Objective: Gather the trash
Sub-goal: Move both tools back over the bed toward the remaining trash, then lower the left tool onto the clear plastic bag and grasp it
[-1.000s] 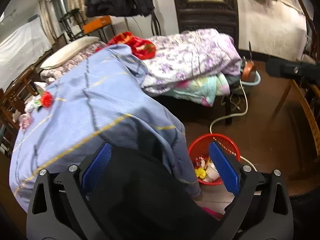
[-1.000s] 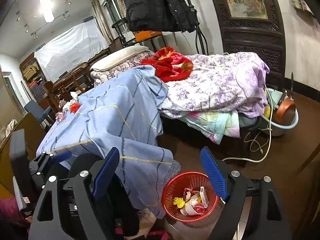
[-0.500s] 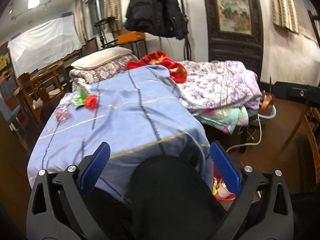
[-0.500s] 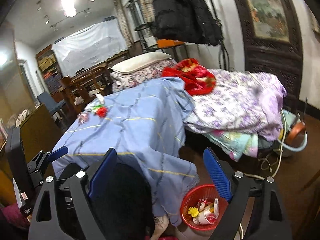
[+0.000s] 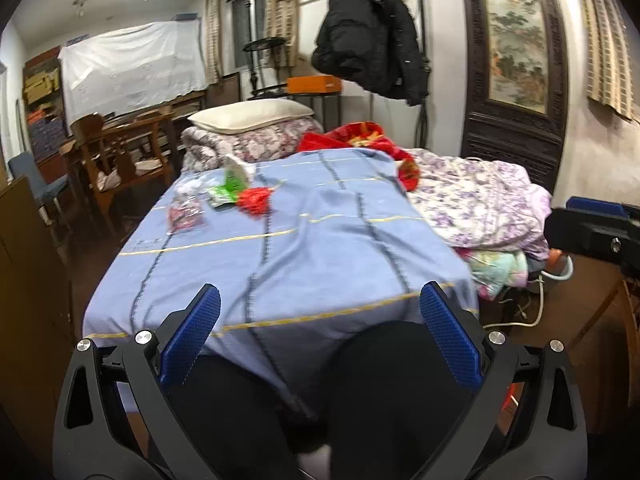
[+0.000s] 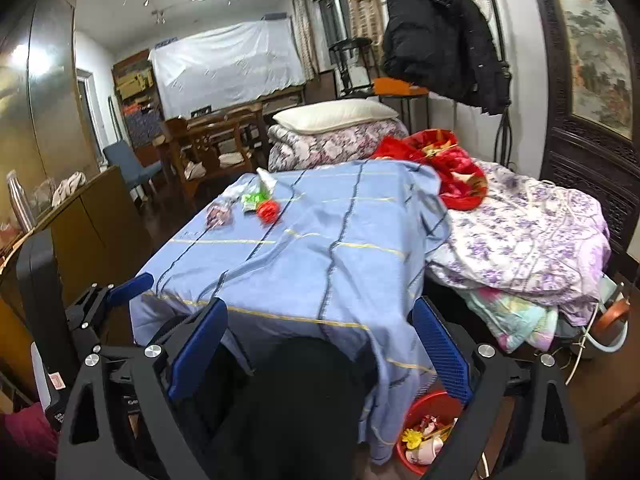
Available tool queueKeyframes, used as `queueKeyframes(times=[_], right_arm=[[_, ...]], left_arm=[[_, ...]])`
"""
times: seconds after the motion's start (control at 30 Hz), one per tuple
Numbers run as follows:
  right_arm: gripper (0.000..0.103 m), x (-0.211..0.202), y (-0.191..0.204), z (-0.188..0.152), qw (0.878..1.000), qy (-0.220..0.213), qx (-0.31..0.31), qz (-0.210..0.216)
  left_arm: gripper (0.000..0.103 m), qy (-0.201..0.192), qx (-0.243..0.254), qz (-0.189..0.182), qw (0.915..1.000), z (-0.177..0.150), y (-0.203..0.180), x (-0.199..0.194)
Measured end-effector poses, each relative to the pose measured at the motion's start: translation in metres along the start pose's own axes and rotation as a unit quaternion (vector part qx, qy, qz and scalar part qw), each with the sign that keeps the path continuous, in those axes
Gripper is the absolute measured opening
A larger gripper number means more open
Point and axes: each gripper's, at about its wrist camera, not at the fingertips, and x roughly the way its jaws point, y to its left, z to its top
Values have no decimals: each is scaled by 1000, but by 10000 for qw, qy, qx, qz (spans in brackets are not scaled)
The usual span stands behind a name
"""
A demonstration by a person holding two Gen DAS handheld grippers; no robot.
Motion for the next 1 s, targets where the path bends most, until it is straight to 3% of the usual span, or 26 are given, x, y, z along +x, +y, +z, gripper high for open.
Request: queueKeyframes(times=[0.27,0.53,0.77,1.0], right_arm=[[92,50,21,5,9986,499,116,137],[92,96,26,13,9968,766,221,48],[92,142,24,16,9960,832,337,-48],[92,187,26,23,9958,814,415,-94]], left_arm=[[96,357,-743,278,9962,-6,73,33],[96,837,-1503,695,9826,-10,153,75],[96,962,-1434,969,9802,5,188,107],[96,1010,-1246,937,9826,37,204,150]])
